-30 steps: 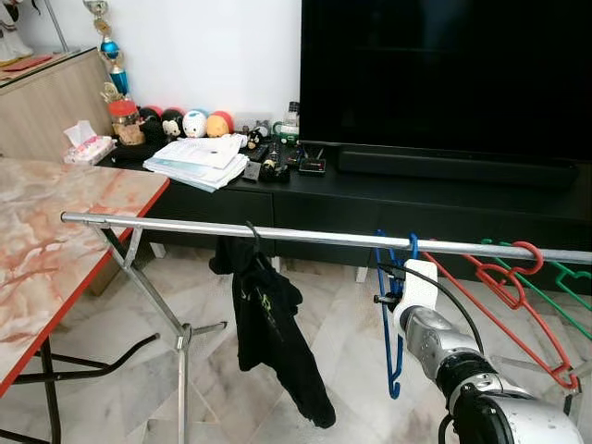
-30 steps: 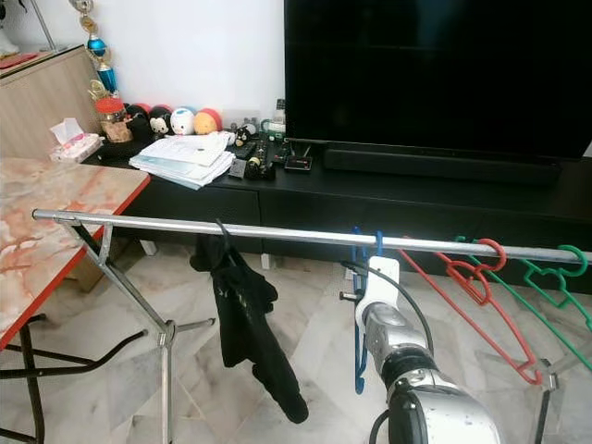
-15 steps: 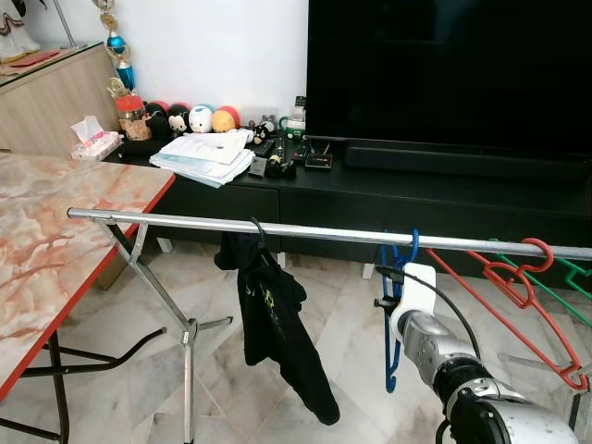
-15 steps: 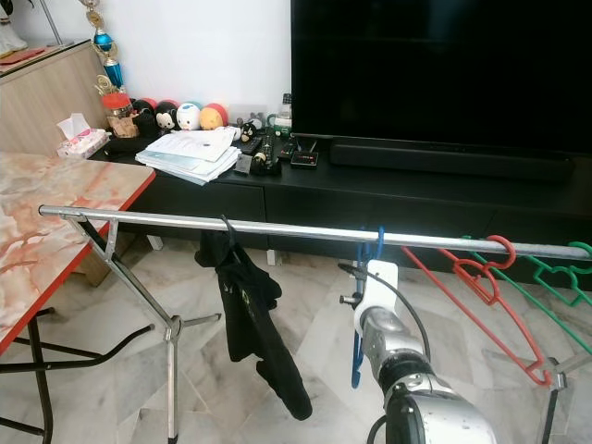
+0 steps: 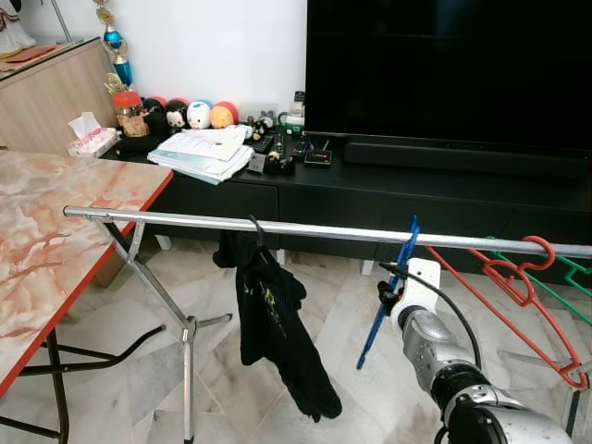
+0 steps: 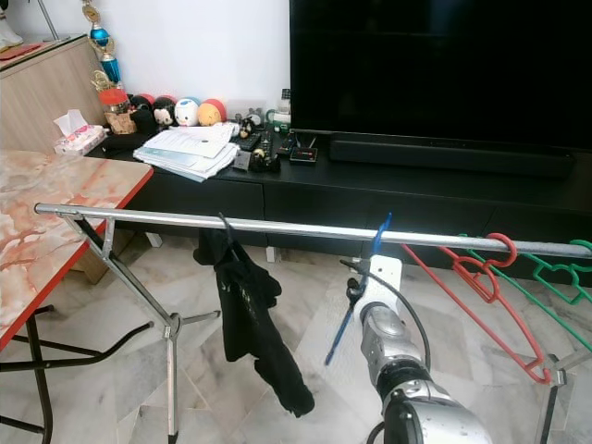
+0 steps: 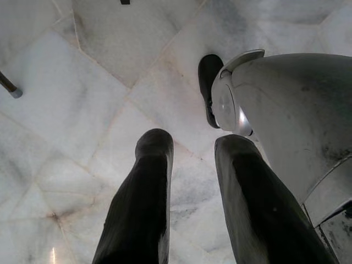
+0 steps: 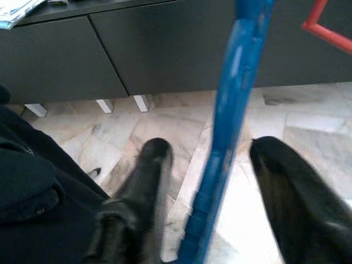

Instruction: Hang hanger

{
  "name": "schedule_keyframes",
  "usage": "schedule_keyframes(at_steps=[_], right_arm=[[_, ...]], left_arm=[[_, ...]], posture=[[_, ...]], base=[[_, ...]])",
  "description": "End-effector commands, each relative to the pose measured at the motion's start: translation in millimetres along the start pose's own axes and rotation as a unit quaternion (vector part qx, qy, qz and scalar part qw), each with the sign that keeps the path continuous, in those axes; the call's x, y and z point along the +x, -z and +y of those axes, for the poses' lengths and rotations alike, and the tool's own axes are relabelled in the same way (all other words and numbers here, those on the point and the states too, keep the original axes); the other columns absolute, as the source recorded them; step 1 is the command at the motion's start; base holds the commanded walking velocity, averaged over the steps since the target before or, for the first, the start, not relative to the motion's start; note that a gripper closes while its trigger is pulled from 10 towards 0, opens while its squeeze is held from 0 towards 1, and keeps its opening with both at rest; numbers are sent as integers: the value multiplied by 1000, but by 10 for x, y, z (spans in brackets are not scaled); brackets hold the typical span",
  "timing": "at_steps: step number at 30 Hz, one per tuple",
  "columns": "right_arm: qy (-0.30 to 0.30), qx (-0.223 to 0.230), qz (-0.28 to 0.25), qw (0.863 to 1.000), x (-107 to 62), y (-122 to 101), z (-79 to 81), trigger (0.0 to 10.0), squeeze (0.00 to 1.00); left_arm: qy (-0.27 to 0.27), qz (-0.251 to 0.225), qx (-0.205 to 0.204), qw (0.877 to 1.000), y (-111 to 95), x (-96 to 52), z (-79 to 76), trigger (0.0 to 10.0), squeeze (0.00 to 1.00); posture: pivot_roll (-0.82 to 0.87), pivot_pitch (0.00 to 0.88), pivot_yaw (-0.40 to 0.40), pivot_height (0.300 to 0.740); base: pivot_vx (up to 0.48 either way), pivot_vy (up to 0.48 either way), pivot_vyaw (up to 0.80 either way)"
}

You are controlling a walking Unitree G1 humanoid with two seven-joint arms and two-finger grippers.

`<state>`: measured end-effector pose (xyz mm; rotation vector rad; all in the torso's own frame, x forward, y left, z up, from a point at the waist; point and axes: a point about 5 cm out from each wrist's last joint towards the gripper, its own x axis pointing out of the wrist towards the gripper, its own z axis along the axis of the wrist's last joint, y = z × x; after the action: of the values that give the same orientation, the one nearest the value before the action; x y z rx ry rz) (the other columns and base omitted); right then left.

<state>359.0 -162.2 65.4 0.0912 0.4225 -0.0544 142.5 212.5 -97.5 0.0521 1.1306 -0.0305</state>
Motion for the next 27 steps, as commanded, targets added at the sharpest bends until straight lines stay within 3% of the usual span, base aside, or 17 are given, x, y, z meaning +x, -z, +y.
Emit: schedule_keyframes(at_steps=[1,9,18,24,27], right_arm=[[-4,-6,-14,1000,-11,15,17,10000,1000],[-1,12,-57,998,-105,223,-58,10000,1000],[0,1,-113,994,-226,330,-142,10000,1000],[10,-25,-194,981,-444,372,-167,10000,961],[15,-26,-200,979,-517,447,-169,10000,937]], left_arm=[[3,13,7,1000,50,-5,1,10000,0],[6,13,10,1000,57,-2,-22,10000,0],[7,13,9,1000,54,4,-51,10000,0],[-3,4,4,1000,36,7,-57,10000,0],[-7,3,6,1000,31,8,-54,10000,0]], posture=[[154,31,45,740],[126,14,41,740],[104,0,27,740],[97,0,16,740],[89,0,17,740]], base=[[0,0,0],[0,0,0],[0,0,0],[0,0,0],[0,0,0]])
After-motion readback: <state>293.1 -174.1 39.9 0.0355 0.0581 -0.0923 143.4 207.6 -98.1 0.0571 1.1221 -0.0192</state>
